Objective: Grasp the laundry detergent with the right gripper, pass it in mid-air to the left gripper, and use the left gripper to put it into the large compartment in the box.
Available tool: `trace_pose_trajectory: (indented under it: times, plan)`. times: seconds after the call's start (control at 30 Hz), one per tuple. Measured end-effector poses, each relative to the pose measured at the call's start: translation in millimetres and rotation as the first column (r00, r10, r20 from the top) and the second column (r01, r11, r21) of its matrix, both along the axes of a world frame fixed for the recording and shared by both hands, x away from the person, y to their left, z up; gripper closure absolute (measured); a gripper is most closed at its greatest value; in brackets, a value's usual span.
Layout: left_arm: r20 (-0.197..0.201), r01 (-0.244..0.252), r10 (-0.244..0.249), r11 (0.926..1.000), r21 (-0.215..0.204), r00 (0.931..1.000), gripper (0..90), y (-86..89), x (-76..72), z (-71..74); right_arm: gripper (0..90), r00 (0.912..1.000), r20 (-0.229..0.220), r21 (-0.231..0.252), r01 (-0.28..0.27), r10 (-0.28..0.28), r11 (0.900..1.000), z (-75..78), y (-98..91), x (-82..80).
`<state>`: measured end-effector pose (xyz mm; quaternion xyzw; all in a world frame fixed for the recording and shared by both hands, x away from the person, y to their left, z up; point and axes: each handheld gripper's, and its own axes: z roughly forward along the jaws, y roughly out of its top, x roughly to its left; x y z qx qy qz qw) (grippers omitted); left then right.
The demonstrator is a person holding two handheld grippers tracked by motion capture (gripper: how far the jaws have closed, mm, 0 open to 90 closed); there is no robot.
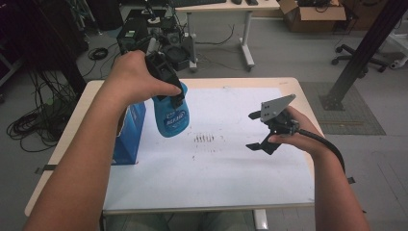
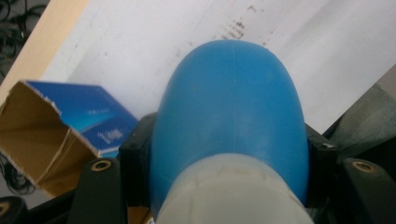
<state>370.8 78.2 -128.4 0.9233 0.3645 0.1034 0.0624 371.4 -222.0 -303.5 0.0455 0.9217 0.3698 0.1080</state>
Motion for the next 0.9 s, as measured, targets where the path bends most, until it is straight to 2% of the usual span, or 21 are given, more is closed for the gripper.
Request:
trace_pose_trajectory:
  times: [0.3, 0.53, 0.6, 0.7, 0.9]
  plan:
    - [-0.013, -0.077, 0.077, 0.9969, -0.014, 0.9970, 37.5, 24.0, 5.2, 15.7, 1.5, 0.9998, -0.017, -0.066, 0.004, -0.005, 0.9978, 5.8, 0.0, 6.2]
    - [-0.041, -0.138, 0.138, 0.9903, -0.007, 0.9896, 37.5, 47.5, 13.7, 29.8, 1.7, 0.9996, -0.026, -0.091, 0.006, -0.008, 0.9958, 5.8, 0.7, 9.8]
    - [-0.043, -0.170, 0.169, 0.9853, -0.017, 0.9847, 37.5, 54.9, 16.2, 33.8, 1.7, 0.9997, -0.023, -0.084, 0.005, -0.007, 0.9965, 5.6, 0.4, 9.1]
    - [-0.052, -0.210, 0.210, 0.9776, -0.006, 0.9764, 37.5, 66.4, 20.5, 40.2, 1.7, 0.9997, -0.022, -0.085, 0.003, -0.005, 0.9964, 3.6, 0.5, 8.5]
    - [-0.050, -0.279, 0.278, 0.9601, -0.014, 0.9592, 37.5, 84.5, 25.5, 50.2, 1.7, 0.9995, -0.032, -0.103, 0.001, -0.005, 0.9947, -1.7, 0.6, 10.3]
